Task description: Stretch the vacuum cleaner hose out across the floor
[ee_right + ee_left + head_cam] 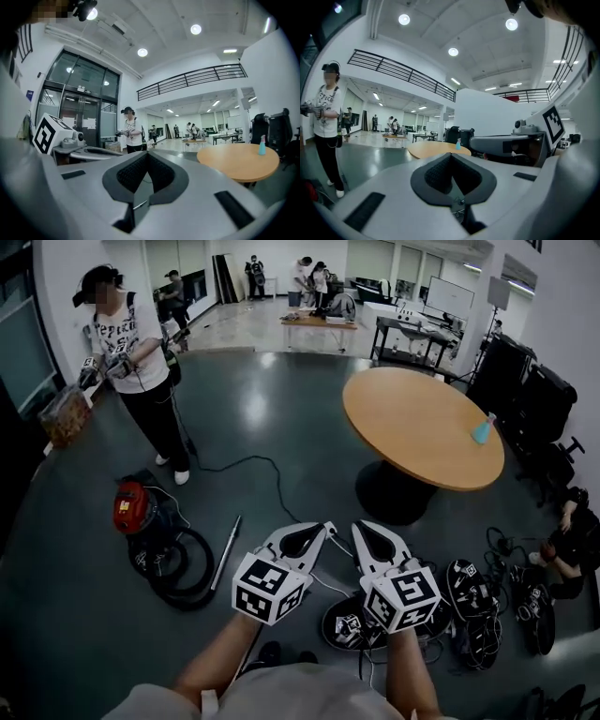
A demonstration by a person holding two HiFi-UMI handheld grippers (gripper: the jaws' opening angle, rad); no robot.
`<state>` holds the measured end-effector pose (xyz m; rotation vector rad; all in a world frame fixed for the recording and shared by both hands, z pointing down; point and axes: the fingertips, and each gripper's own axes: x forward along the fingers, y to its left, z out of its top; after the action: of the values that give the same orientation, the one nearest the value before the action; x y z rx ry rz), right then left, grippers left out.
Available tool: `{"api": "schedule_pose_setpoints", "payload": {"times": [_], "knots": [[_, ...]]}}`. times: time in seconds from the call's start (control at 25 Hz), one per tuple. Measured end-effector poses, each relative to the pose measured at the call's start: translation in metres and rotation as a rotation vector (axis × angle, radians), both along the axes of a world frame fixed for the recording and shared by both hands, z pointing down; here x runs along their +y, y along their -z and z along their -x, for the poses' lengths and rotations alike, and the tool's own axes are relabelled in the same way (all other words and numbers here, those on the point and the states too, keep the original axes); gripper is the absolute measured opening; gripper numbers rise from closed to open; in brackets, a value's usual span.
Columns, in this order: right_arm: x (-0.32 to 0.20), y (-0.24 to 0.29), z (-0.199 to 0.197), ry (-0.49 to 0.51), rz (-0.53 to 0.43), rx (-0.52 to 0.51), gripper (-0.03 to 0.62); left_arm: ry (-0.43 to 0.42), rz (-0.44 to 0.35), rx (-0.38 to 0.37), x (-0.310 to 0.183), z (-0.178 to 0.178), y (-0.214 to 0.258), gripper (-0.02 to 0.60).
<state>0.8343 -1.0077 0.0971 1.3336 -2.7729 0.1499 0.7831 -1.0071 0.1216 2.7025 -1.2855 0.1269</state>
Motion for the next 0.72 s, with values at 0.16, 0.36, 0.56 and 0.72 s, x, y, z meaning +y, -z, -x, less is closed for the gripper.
{"api": "schedule_pose_setpoints", "payload": {"times": [0.16,0.36,0.56,0.72], "knots": [[-0.002,-0.009,0.052,0.144,0.001,0.015,0.006,0.156,0.015,-0.004,0.005,0.055,-0.01,0.008],[0.005,-0.012,0.12,0.327,0.008,0.026,0.006,0.358,0.038,-0.006,0.028,0.125,-0.016,0.008],[0.026,-0.019,0.178,0.475,0.019,0.035,0.006,0.53,0.065,-0.002,0.064,0.187,-0.026,0.008],[0.047,-0.033,0.218,0.573,0.037,0.051,0.006,0.643,0.09,0.003,0.093,0.228,-0.038,0.008]]}}
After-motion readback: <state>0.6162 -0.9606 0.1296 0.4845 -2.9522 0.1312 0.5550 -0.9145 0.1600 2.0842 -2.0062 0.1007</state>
